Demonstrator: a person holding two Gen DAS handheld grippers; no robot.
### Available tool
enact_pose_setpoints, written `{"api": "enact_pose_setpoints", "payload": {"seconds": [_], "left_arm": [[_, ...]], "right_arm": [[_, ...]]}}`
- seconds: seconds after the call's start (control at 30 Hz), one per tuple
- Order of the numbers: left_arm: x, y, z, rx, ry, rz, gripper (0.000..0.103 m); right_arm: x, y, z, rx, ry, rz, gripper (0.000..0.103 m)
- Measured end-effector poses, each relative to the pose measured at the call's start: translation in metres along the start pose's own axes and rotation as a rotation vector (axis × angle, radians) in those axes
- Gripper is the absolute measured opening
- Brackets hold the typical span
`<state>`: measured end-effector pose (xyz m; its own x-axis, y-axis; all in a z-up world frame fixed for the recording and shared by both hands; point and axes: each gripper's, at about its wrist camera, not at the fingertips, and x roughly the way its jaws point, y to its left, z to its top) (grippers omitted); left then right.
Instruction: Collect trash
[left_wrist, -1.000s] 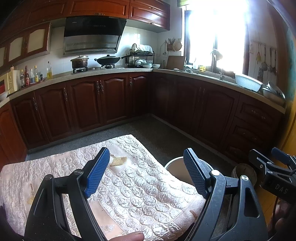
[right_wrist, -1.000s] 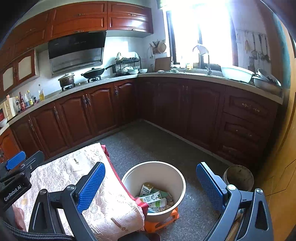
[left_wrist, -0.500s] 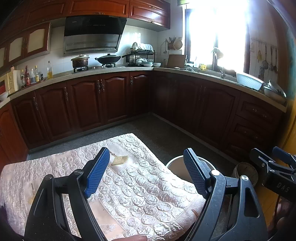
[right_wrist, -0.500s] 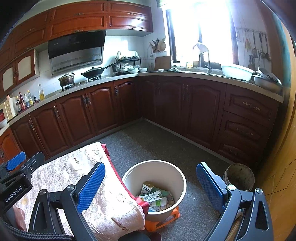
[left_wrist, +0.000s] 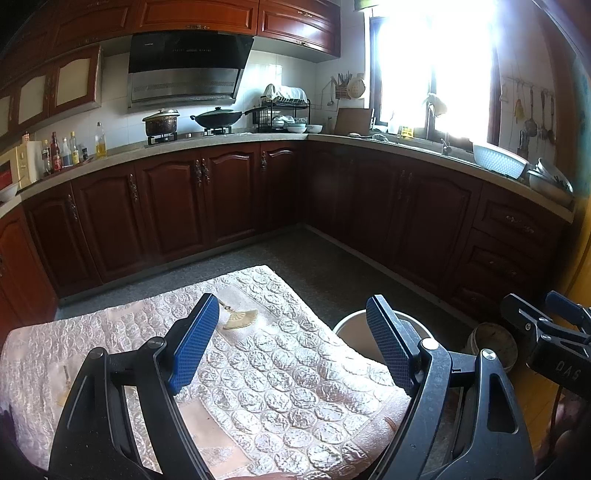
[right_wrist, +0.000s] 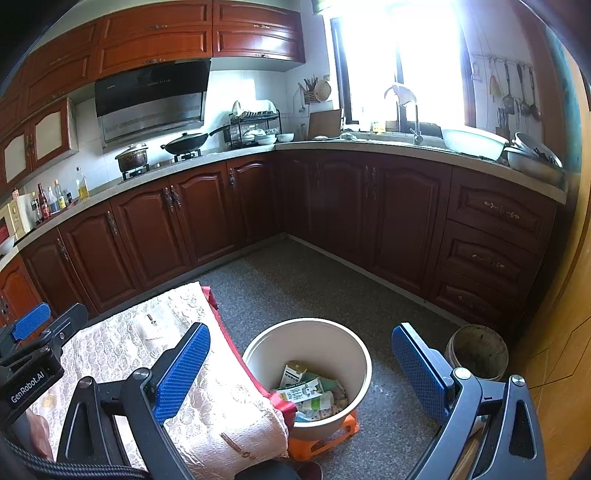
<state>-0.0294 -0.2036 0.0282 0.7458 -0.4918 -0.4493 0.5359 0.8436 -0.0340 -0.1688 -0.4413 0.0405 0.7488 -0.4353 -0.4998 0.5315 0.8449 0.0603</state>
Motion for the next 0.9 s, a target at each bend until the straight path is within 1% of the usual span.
{"api": "enact_pose_setpoints", "payload": {"seconds": [0.9], "left_arm": [[0.0029,0.0004,-0.0027,0.006,0.014,-0.001,0.082]], "right_arm": [[0.0062,-0.0041,-0.0012,-0.005,0.02,0.002,0.098]]}}
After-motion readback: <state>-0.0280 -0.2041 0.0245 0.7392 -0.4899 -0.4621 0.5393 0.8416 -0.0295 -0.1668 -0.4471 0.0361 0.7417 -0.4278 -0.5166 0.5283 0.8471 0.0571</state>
